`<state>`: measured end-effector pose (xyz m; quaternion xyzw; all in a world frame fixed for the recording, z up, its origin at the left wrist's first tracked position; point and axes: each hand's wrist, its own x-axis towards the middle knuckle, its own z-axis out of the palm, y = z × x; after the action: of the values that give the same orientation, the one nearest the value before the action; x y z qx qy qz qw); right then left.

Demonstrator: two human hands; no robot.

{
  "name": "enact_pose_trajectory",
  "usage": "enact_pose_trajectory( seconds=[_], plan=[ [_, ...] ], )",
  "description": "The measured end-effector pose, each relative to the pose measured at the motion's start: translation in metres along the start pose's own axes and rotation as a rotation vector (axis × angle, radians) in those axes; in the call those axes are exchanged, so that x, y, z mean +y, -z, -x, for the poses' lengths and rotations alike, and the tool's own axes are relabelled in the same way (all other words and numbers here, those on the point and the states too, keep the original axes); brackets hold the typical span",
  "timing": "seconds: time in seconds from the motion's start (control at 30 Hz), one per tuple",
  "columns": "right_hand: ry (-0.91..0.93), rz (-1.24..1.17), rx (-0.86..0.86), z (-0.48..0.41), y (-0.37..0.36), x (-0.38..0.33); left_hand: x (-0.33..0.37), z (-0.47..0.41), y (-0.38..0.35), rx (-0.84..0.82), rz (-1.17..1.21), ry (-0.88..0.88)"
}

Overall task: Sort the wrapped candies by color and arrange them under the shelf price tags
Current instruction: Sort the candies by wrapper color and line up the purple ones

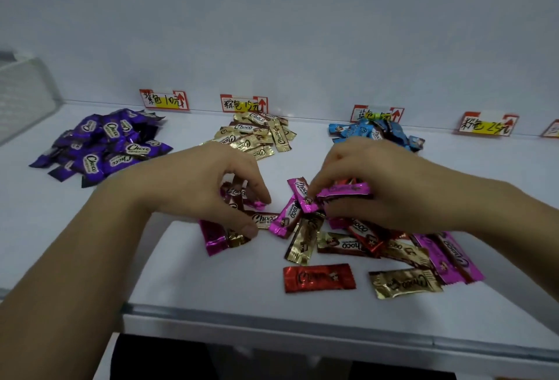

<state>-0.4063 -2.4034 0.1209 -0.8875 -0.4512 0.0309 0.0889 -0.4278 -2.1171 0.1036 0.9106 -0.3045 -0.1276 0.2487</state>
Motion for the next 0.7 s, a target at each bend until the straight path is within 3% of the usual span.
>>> enact_pose_trajectory(
  seconds=[0.13, 0.5, 0.57, 0.7],
  plan=[
    [0.062, -0.045, -0.134, -0.001, -0.014, -0.021, -0.002, 0.009, 0.009, -0.008, 0.062, 0.021],
    [0.122, -0.079, -0.125, -0.009, -0.011, -0.022, -0.005, 0.011, 0.007, -0.032, 0.057, 0.040],
    [0.117, -0.246, -0.093, -0.010, -0.004, -0.021, -0.006, 0.012, 0.010, 0.032, 0.080, 0.025],
    [-0.052, -0.596, 0.054, -0.029, 0.005, -0.009, -0.017, 0.005, 0.013, 0.348, 0.207, 0.120]
  ],
)
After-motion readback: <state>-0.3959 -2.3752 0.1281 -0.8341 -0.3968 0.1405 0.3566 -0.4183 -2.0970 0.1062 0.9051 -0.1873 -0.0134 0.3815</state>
